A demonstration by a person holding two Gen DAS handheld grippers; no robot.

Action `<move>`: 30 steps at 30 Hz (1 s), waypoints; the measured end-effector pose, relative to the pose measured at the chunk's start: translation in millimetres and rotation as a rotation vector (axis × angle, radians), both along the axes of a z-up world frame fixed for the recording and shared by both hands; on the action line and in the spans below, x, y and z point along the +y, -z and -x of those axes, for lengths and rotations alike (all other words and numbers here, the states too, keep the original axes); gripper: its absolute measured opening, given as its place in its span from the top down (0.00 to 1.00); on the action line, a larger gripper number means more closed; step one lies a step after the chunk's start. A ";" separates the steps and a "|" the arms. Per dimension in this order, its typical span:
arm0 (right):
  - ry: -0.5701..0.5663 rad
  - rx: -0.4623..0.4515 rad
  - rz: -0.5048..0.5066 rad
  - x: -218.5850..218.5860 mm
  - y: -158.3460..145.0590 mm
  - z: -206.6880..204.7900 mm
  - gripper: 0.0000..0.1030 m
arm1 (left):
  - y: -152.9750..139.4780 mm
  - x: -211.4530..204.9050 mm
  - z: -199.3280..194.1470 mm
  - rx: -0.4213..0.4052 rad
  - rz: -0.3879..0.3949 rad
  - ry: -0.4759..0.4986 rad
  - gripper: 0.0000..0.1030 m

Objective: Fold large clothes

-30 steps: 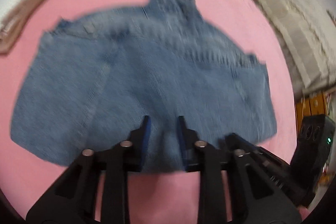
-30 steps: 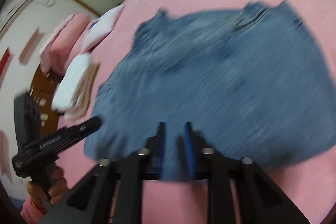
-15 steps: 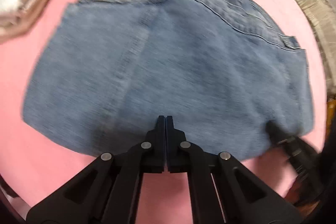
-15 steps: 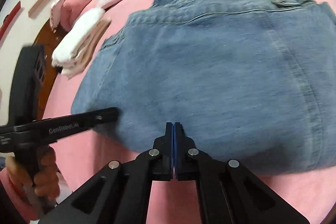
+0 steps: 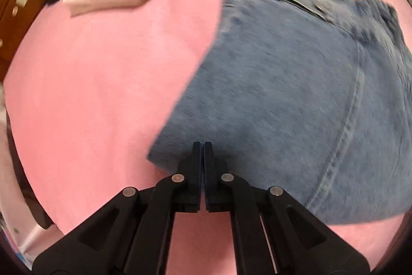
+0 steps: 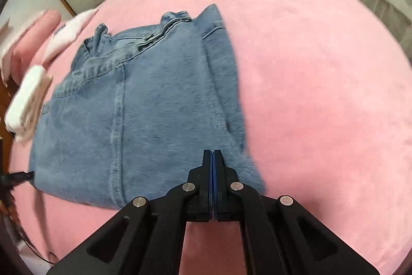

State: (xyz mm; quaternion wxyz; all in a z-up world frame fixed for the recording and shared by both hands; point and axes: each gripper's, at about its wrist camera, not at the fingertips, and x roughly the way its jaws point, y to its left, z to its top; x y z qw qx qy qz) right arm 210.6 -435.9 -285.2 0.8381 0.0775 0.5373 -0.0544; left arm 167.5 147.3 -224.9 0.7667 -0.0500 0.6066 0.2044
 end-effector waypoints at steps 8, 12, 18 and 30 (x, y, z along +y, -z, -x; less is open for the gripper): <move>-0.100 -0.062 -0.273 96.6 -43.3 -23.8 1.00 | -39.0 -72.5 0.4 -0.070 0.294 0.247 0.99; -0.192 -0.023 -0.462 150.6 -26.3 -31.4 1.00 | -37.6 -141.5 -1.0 -0.044 0.385 0.475 0.99; -0.201 -0.001 -0.390 189.6 10.7 -59.6 1.00 | -4.7 -179.3 -26.9 0.005 0.447 0.511 0.99; -0.179 -0.057 -0.389 179.8 40.9 -161.7 1.00 | 13.7 -159.5 -103.9 -0.157 0.461 0.363 0.99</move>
